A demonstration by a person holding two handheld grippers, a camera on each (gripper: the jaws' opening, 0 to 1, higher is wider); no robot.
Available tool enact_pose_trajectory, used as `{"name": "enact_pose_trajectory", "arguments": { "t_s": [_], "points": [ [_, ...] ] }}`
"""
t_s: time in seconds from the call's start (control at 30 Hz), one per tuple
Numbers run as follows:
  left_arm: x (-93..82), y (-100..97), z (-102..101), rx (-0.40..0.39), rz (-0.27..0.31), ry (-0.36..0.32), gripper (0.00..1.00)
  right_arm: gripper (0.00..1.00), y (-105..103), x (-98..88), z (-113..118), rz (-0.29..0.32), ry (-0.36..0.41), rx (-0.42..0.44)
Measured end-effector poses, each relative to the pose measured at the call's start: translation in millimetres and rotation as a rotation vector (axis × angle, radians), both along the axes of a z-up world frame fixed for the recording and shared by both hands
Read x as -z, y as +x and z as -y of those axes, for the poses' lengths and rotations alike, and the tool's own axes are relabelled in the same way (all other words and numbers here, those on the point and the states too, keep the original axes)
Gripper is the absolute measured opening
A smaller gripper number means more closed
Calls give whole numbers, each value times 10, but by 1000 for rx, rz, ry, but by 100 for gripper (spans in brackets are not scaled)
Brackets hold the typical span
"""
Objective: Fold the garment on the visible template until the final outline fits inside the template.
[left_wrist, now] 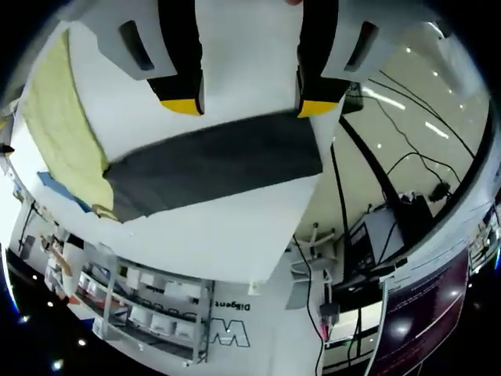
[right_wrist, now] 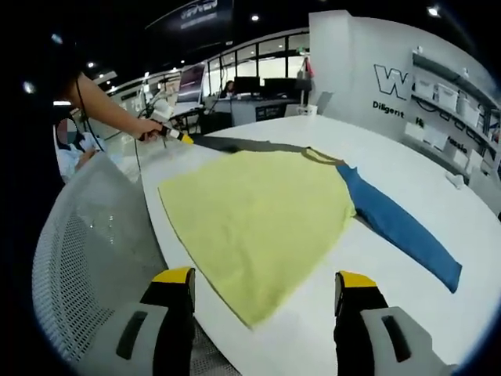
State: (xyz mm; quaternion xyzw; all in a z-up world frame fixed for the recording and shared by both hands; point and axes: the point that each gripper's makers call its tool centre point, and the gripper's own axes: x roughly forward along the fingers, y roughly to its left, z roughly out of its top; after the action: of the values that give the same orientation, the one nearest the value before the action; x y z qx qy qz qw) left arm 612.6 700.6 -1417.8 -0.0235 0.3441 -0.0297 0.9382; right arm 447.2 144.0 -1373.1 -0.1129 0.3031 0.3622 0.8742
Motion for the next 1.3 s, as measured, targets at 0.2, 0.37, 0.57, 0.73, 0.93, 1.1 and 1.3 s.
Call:
{"name": "enact_pose_trajectory", "arguments": {
  "t_s": [0.2,0.37,0.57,0.73,0.93,1.1,1.3],
  "points": [
    [30,23,-94,-26,-13,11,43,70,-4,-8,5,-1,-6,-1],
    [50,31,-143,-30,-21,25,43,70,-10,-23,16,-2,-13,0],
    [54,68,-214,-34,-31,29,41,70,-4,-33,36,-2,-17,5],
    [51,89,-236,-39,-39,31,38,69,-21,-16,42,-6,-24,5],
    [98,112,-250,-22,-63,43,32,69,-40,-12,54,-12,-28,10],
    [91,161,-278,-20,-55,50,29,69,-49,-1,83,-18,-31,17],
    [88,239,-325,-49,-61,1,25,69,-45,-16,78,-20,-31,20]
  ]
}}
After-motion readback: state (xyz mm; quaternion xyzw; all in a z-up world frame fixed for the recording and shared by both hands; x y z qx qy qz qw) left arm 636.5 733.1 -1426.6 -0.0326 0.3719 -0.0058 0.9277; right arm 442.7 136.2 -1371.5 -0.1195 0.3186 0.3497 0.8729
